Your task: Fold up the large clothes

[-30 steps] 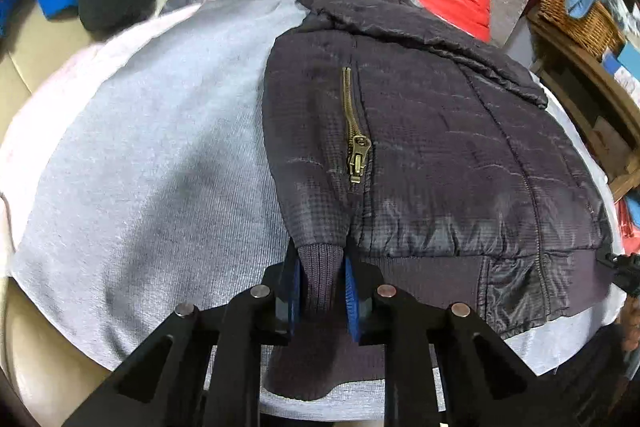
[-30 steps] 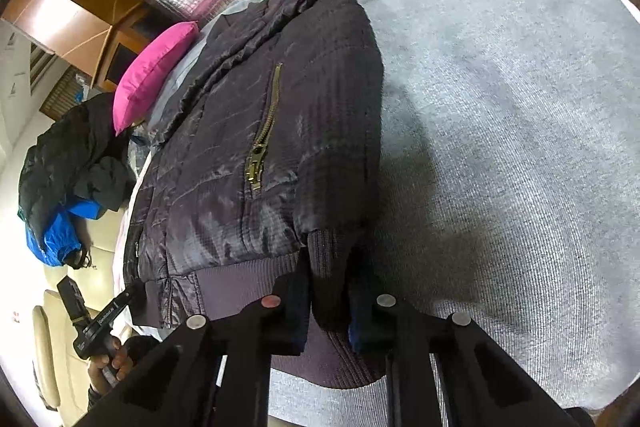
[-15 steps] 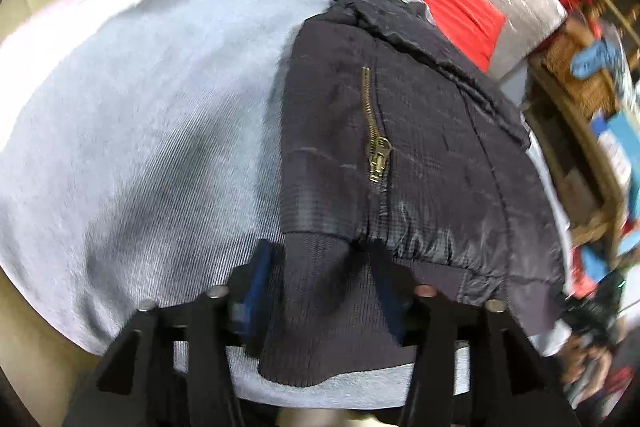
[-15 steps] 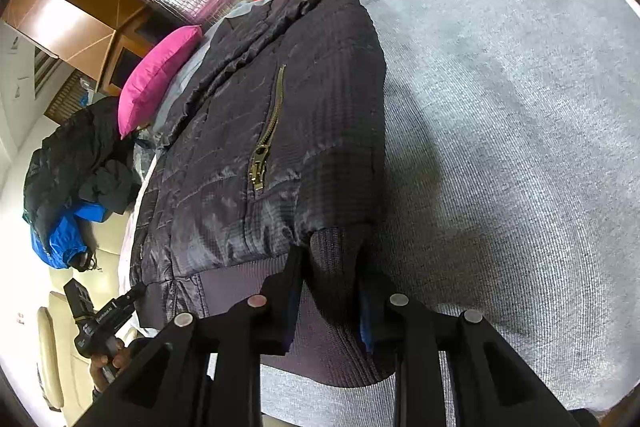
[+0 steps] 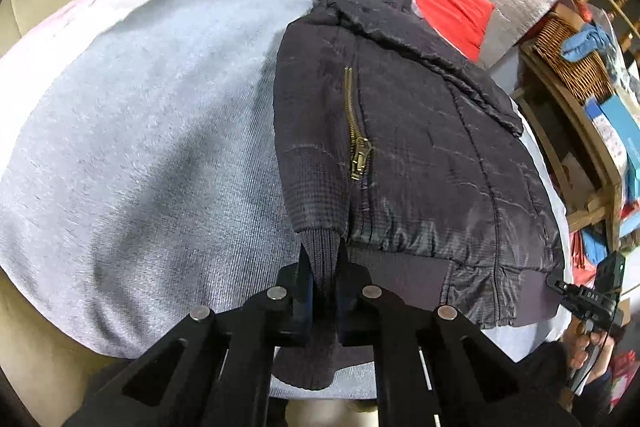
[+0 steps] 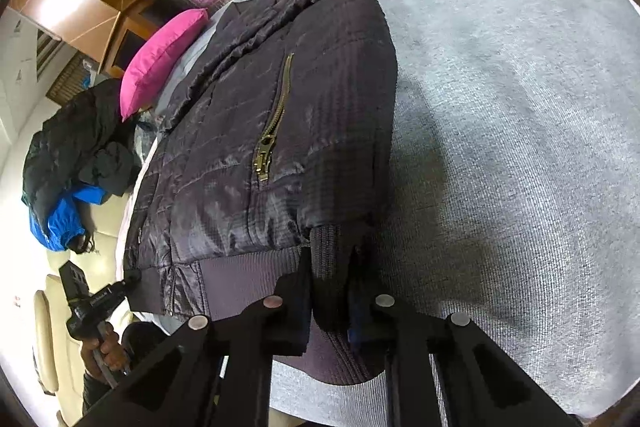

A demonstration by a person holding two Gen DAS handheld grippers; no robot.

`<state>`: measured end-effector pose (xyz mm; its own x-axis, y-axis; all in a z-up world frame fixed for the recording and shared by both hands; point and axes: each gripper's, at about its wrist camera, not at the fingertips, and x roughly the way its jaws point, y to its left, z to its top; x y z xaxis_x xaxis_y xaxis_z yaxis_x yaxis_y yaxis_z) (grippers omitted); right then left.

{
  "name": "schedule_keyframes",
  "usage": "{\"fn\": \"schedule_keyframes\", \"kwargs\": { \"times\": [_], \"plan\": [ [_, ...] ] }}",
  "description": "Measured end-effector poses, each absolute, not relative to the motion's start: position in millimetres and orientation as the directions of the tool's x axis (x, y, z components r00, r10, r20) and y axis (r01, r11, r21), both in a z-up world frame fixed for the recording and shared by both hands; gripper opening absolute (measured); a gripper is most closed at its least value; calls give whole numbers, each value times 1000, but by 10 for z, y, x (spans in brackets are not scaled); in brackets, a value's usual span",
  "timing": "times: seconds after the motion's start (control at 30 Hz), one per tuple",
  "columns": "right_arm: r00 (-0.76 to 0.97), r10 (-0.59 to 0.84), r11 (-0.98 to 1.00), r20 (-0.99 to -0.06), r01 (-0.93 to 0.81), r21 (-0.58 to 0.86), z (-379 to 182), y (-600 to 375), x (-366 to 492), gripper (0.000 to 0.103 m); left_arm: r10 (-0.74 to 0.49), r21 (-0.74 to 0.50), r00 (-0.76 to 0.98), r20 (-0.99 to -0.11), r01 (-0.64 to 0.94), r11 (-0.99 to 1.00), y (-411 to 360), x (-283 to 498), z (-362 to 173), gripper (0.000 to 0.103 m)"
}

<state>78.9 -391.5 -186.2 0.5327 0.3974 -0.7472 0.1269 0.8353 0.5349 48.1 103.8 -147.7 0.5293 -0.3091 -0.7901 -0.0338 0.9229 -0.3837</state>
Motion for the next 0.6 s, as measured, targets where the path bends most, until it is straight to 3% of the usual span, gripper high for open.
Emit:
{"fn": "schedule_keyframes", "kwargs": {
  "times": [0.6],
  "plan": [
    [491, 462, 826, -739, 65, 559, -1741, -3954, 128, 13, -330, -378, 540, -774, 23, 925, 1193, 136, -1206, 8]
  ]
}}
